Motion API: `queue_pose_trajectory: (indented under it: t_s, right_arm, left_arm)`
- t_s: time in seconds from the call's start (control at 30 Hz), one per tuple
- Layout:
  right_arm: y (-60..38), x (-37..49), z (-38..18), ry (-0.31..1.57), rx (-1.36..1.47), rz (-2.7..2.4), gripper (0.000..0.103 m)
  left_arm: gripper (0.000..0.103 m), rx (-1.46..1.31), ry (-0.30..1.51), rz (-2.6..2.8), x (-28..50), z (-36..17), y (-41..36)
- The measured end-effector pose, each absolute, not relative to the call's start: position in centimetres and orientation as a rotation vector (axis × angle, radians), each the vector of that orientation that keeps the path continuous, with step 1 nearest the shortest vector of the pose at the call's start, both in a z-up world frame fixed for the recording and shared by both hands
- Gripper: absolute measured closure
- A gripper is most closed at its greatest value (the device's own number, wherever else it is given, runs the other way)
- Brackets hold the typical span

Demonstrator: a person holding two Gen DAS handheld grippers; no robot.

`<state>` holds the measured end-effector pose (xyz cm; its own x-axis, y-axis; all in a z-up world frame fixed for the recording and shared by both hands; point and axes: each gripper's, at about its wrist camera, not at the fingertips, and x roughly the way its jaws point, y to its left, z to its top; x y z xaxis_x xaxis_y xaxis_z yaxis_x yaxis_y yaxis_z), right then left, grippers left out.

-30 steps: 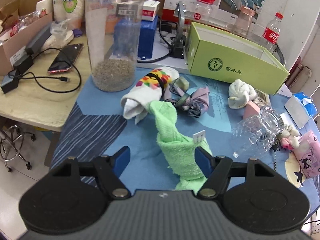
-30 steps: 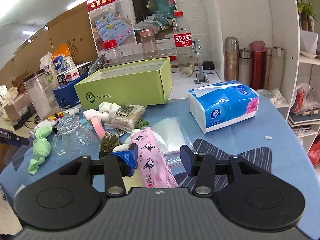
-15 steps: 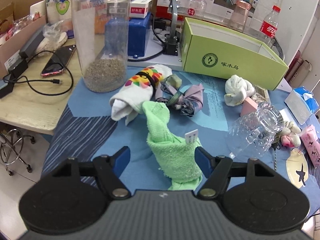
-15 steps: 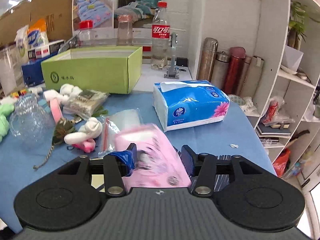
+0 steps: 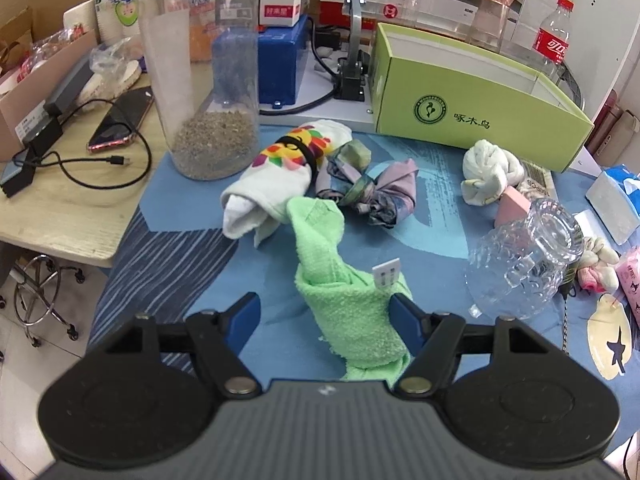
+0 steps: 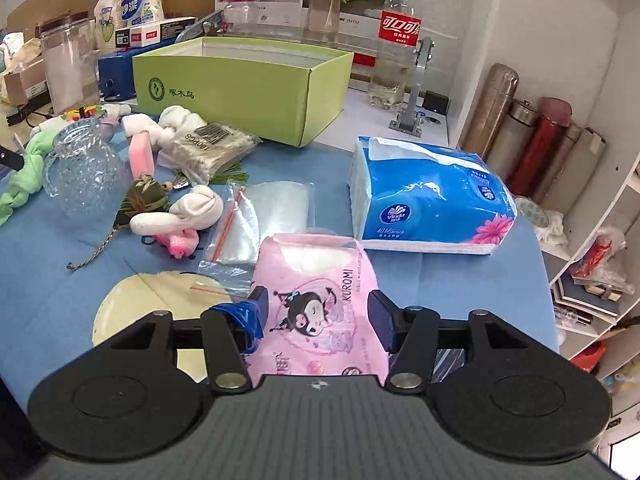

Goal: Organize soft objects
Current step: 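Lift the green towel with left tool while right tool lifts the pink pack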

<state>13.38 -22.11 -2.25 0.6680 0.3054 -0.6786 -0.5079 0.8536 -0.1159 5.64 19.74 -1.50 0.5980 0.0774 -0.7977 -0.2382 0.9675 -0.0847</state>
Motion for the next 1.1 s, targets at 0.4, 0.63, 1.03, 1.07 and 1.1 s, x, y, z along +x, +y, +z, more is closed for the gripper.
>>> queue_pose_trajectory:
  t_s: [0.4, 0.63, 1.03, 1.07, 1.1]
  right_arm:
    - [-27.5, 16.0, -4.5, 0.874, 0.383, 0.586, 0.046]
    - [-21.9, 13.0, -3.7, 0.817, 0.064, 0.598, 0.042]
    - [-18.7, 11.1, -5.2, 0.753, -0.185, 0.508, 0.032]
    - [-18.6, 11.0, -5.3, 0.752, -0.185, 0.497, 0.031]
    - [-18.6, 11.0, -5.3, 0.752, -0.186, 0.491, 0.031]
  left_arm:
    - [0.031, -0.183, 0.918, 0.192, 5.9, -1.4, 19.9]
    - [0.031, -0.177, 0.915, 0.190, 5.3, -1.6, 20.1]
    - [0.031, -0.138, 0.923, 0.056, 6.0, -2.6, 18.8]
    - [0.031, -0.157, 0.926, 0.046, 6.2, -2.7, 18.9]
    - [0.031, -0.174, 0.930, 0.034, 6.6, -2.8, 18.9]
